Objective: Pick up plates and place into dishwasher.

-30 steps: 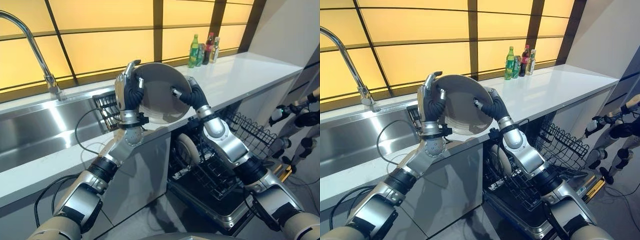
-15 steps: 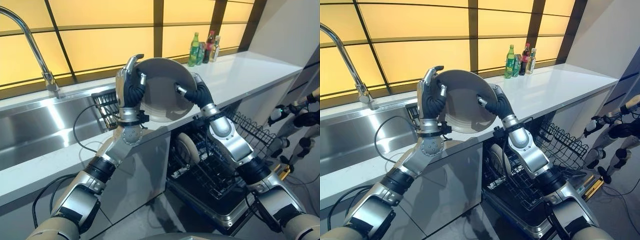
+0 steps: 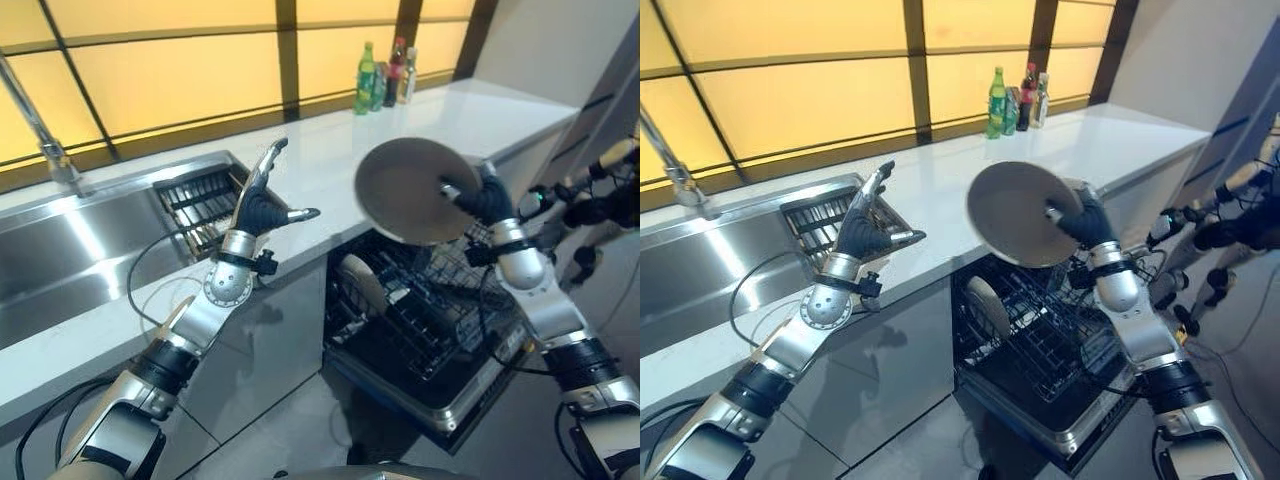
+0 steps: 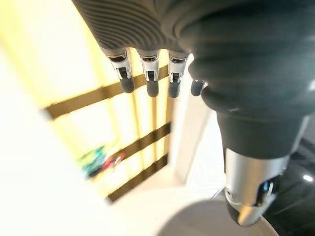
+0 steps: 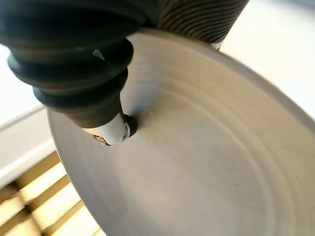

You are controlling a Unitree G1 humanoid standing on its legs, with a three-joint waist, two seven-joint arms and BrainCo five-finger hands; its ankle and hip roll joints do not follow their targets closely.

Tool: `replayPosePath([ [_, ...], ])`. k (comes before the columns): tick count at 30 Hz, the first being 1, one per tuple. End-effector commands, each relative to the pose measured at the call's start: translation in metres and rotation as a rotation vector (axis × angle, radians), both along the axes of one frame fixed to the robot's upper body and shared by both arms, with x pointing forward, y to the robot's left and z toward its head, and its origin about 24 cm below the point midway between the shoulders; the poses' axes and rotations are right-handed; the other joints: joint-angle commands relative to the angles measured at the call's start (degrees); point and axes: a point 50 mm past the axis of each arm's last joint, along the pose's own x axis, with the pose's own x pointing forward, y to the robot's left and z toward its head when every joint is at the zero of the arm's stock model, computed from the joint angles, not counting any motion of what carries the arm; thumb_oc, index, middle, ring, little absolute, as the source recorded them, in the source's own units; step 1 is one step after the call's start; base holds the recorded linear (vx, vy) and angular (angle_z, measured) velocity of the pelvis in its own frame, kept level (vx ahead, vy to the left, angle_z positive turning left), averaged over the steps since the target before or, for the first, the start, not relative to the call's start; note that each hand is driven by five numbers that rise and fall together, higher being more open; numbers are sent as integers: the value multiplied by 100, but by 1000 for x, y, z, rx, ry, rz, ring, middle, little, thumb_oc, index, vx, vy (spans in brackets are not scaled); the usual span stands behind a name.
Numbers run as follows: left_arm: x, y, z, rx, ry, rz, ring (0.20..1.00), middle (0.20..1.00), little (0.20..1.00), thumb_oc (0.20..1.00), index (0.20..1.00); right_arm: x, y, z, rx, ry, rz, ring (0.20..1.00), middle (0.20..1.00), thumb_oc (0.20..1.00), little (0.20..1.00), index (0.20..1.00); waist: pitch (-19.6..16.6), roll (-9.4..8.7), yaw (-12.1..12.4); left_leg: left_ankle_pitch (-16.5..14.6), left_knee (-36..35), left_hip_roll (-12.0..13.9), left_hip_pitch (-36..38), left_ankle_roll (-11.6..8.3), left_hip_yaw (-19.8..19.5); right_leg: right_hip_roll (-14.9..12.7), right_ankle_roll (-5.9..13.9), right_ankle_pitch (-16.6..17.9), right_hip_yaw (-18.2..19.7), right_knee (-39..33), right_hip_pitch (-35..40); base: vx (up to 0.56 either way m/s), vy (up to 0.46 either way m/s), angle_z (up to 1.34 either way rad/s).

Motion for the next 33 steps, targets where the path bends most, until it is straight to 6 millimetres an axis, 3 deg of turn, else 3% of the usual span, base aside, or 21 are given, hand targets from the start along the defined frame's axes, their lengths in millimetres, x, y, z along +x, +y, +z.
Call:
replayPosePath([
  [1, -5, 1, 1, -86, 65, -106, 1000, 1000, 1000, 1000, 1000, -4, -27, 37, -116, -148, -147, 200, 200, 200, 200, 200, 151, 142, -26, -1002, 261, -111, 126, 162, 110, -176, 271, -712, 366, 134, 474, -15, -47, -8],
  [9, -32, 2, -20, -163, 276, -369, 1000, 1000, 1000, 1000, 1000, -1, -73, 27, -280, 2, -387, 200, 200, 200, 200, 200, 419, 177, 207, -976, 409, -125, -144, 195, 58, -198, 278, -675, 305, 199, 291, -11, -53, -8],
  [17, -42, -1, -1, -220, 290, -633, 1000, 1000, 1000, 1000, 1000, 20, -102, 37, -286, 118, -527, 200, 200, 200, 200, 200, 908, 412, 509, -837, 453, -133, -582, 143, -26, -265, 244, -631, 133, 182, 6, -98, -64, 2],
  [26, -40, 2, 33, -319, 194, -731, 1000, 1000, 1000, 1000, 1000, 42, -112, 49, -278, 232, -588, 200, 200, 200, 200, 200, 1421, 774, 750, -593, 442, -130, -1095, 61, -124, -319, 133, -572, -110, 202, -393, -93, -58, 12],
  [33, -35, 5, 40, -312, 163, -714, 1000, 1000, 1000, 1000, 1000, 56, -102, 57, -265, 251, -546, 200, 200, 200, 200, 200, 1703, 981, 836, -405, 337, -152, -1351, 20, -224, -342, 61, -544, -277, 253, -673, -71, -33, 9],
])
